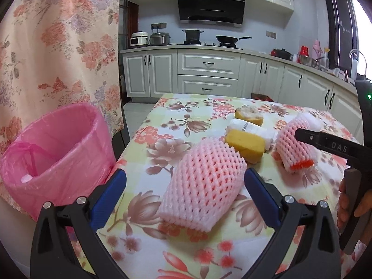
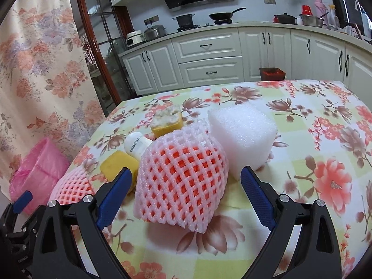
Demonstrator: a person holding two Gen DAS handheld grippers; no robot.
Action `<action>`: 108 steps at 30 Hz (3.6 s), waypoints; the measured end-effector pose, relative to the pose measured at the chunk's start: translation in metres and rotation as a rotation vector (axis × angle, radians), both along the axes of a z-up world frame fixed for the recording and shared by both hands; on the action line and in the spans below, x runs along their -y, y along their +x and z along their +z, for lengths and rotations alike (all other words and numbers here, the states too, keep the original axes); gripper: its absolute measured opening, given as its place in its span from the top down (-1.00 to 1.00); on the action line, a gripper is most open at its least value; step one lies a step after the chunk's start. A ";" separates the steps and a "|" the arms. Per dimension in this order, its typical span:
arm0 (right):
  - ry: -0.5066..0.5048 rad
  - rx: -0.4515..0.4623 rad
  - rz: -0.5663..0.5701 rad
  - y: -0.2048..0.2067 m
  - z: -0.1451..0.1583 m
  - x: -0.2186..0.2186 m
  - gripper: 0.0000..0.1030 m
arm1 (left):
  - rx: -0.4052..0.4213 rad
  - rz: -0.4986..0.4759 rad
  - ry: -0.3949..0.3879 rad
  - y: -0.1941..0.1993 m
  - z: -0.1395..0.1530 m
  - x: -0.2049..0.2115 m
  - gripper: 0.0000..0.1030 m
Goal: Collect trash
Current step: 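Grasp a pink foam fruit net with each tool and lift, then carry both held fruit nets over the pink bin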
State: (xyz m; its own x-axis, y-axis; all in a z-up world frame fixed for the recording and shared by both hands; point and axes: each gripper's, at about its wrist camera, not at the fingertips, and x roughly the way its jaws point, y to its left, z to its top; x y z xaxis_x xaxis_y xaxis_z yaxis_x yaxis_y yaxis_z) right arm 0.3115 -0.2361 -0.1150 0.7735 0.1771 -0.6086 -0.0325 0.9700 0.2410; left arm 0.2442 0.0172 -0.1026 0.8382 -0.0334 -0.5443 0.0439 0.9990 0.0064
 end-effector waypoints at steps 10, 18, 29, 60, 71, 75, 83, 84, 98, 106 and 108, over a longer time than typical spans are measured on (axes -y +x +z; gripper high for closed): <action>-0.018 -0.031 -0.013 0.006 -0.008 -0.001 -0.72 | -0.048 -0.010 0.049 0.026 -0.006 0.016 -0.91; -0.024 -0.067 0.004 0.012 -0.013 -0.003 -0.55 | -0.098 -0.010 0.070 0.036 -0.017 0.021 -0.80; -0.005 -0.002 0.061 -0.014 -0.006 -0.002 0.29 | -0.129 -0.063 0.063 0.035 -0.022 0.026 -0.03; -0.021 0.139 0.129 -0.156 0.008 0.035 0.34 | 0.077 -0.054 -0.051 -0.067 0.001 0.029 0.31; -0.043 0.166 0.175 -0.184 0.016 0.024 0.34 | 0.104 -0.081 -0.058 -0.103 0.001 0.030 0.31; -0.051 0.178 0.202 -0.189 0.020 0.014 0.34 | 0.121 -0.073 -0.075 -0.113 0.006 0.020 0.32; -0.066 0.194 0.286 -0.193 0.028 -0.016 0.34 | 0.162 -0.049 -0.074 -0.141 0.013 -0.001 0.32; -0.072 0.196 0.298 -0.193 0.030 -0.021 0.34 | 0.165 -0.046 -0.076 -0.143 0.014 -0.005 0.32; -0.124 0.226 0.489 -0.178 0.047 -0.098 0.34 | 0.211 0.084 -0.052 -0.169 0.021 -0.067 0.32; -0.134 0.245 0.574 -0.153 0.062 -0.139 0.34 | 0.251 0.161 -0.044 -0.162 0.038 -0.108 0.32; -0.109 0.240 0.588 -0.140 0.068 -0.145 0.34 | 0.257 0.180 -0.043 -0.158 0.045 -0.120 0.32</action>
State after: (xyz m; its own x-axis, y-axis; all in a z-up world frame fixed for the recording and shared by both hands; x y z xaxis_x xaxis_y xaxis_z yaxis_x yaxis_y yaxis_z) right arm 0.1711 -0.0908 -0.0474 0.6829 0.5598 -0.4693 -0.6069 0.7924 0.0620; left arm 0.0860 0.1371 -0.0577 0.9428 0.1094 -0.3148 -0.1310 0.9902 -0.0481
